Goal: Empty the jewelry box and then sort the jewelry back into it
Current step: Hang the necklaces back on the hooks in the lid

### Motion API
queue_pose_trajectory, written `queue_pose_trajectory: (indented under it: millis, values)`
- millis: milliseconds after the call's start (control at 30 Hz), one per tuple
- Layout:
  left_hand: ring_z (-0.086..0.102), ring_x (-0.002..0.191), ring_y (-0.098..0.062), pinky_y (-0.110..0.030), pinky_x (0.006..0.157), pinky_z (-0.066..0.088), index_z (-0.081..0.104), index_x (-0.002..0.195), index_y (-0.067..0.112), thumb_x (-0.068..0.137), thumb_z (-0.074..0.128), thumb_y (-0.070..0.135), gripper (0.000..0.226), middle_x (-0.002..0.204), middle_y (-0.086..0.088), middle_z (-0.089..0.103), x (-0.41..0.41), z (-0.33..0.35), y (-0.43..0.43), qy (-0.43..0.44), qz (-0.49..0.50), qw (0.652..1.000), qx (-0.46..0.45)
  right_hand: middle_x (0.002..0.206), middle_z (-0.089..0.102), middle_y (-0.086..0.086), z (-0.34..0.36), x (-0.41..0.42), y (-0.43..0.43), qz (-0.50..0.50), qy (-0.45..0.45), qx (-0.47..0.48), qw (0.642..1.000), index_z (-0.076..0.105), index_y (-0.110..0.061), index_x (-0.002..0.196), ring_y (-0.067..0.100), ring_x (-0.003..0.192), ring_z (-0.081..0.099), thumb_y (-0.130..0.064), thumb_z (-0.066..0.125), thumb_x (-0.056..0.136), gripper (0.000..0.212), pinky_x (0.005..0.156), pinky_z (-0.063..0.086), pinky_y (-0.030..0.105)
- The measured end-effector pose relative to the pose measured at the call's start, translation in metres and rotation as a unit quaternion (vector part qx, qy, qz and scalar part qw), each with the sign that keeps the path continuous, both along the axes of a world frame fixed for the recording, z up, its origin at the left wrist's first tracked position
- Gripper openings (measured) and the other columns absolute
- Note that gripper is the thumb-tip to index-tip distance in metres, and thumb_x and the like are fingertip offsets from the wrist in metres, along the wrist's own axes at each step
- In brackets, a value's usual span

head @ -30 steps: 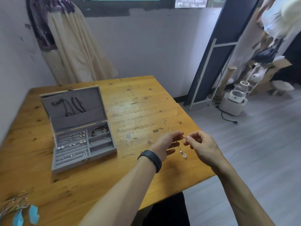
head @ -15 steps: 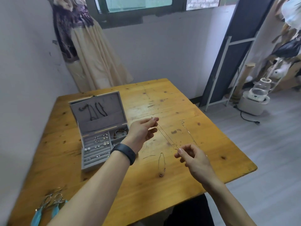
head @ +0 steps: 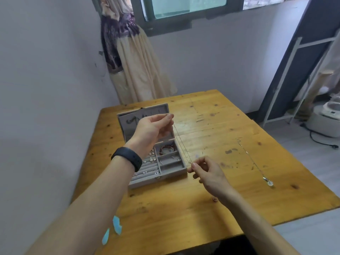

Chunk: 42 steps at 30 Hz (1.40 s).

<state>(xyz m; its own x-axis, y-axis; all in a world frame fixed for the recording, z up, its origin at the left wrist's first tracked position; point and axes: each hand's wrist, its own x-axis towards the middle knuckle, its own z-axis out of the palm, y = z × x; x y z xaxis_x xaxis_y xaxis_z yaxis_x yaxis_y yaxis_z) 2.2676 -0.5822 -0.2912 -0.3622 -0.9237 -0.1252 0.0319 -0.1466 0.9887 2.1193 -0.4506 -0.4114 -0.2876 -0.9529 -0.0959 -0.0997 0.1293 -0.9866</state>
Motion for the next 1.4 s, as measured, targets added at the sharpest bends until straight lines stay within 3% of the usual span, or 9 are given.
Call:
queue_pose_trajectory:
  millis: [167, 300, 500, 600, 800, 967, 1200, 1400]
  values:
    - [0.070, 0.085, -0.021, -0.034, 0.082, 0.053, 0.075, 0.104, 0.008, 0.093, 0.067, 0.013, 0.013, 0.089, -0.006, 0.074, 0.015, 0.015, -0.016, -0.053, -0.023, 0.997, -0.056, 0.089, 0.076, -0.004, 0.006, 0.007, -0.030, 0.030, 0.032, 0.003, 0.999, 0.063, -0.018, 0.095, 0.008, 0.082, 0.069, -0.023, 0.059, 0.098, 0.007, 0.067, 0.045, 0.019]
    - [0.072, 0.082, -0.018, -0.031, 0.076, 0.050, 0.074, 0.107, 0.007, 0.093, 0.067, 0.012, 0.016, 0.092, -0.006, 0.075, 0.020, 0.034, -0.034, -0.078, -0.024, 0.993, -0.087, 0.085, 0.074, -0.006, 0.017, 0.001, -0.067, 0.028, 0.084, -0.020, 0.996, 0.063, -0.022, 0.097, 0.006, 0.080, 0.068, -0.026, 0.061, 0.097, 0.004, 0.073, 0.052, 0.025]
    - [0.073, 0.090, -0.018, -0.039, 0.087, 0.054, 0.074, 0.107, 0.014, 0.094, 0.067, 0.016, 0.015, 0.094, -0.008, 0.077, 0.020, 0.051, -0.068, -0.120, 0.014, 0.981, -0.154, 0.083, 0.071, -0.013, 0.031, -0.001, -0.126, 0.020, 0.212, -0.073, 0.974, 0.065, -0.030, 0.091, 0.000, 0.081, 0.066, -0.028, 0.065, 0.095, 0.004, 0.071, 0.054, 0.017]
    - [0.074, 0.091, -0.017, -0.039, 0.088, 0.057, 0.074, 0.107, 0.016, 0.095, 0.067, 0.015, 0.014, 0.095, -0.007, 0.077, 0.021, 0.051, -0.086, -0.142, 0.025, 0.975, -0.170, 0.089, 0.069, -0.010, 0.030, 0.002, -0.152, 0.020, 0.293, -0.097, 0.951, 0.065, -0.025, 0.099, 0.004, 0.080, 0.064, -0.026, 0.061, 0.097, 0.004, 0.073, 0.055, 0.024]
    - [0.068, 0.076, -0.009, -0.015, 0.063, 0.050, 0.076, 0.104, 0.017, 0.094, 0.068, 0.017, 0.012, 0.089, 0.001, 0.075, 0.018, 0.037, -0.110, -0.189, 0.061, 0.953, -0.228, 0.098, 0.066, -0.002, 0.023, 0.014, -0.193, -0.007, 0.412, -0.154, 0.898, 0.062, -0.021, 0.105, 0.021, 0.083, 0.061, -0.030, 0.053, 0.100, 0.014, 0.064, 0.043, 0.032]
    - [0.070, 0.076, -0.008, -0.012, 0.063, 0.048, 0.076, 0.103, 0.018, 0.093, 0.069, 0.018, 0.012, 0.089, 0.002, 0.075, 0.014, 0.030, -0.125, -0.203, 0.060, 0.942, -0.259, 0.099, 0.065, -0.002, 0.019, 0.020, -0.213, -0.001, 0.491, -0.146, 0.859, 0.058, -0.024, 0.110, 0.029, 0.076, 0.063, -0.035, 0.044, 0.103, 0.019, 0.057, 0.046, 0.034]
    - [0.070, 0.083, -0.003, -0.020, 0.080, 0.056, 0.077, 0.099, 0.025, 0.092, 0.072, 0.023, 0.010, 0.091, 0.014, 0.074, 0.012, 0.015, -0.136, -0.285, 0.009, 0.911, -0.299, 0.099, 0.063, 0.000, 0.016, 0.021, -0.220, 0.049, 0.547, -0.094, 0.831, 0.061, -0.026, 0.106, 0.032, 0.084, 0.063, -0.034, 0.041, 0.100, 0.023, 0.063, 0.045, 0.034]
    - [0.066, 0.084, -0.001, -0.009, 0.072, 0.049, 0.077, 0.099, 0.029, 0.091, 0.072, 0.025, 0.010, 0.087, 0.025, 0.068, 0.011, 0.003, -0.140, -0.347, -0.003, 0.873, -0.343, 0.108, 0.059, -0.002, 0.018, 0.014, -0.218, 0.070, 0.532, -0.097, 0.839, 0.065, -0.030, 0.111, 0.030, 0.087, 0.064, -0.039, 0.047, 0.096, 0.026, 0.068, 0.048, 0.036]
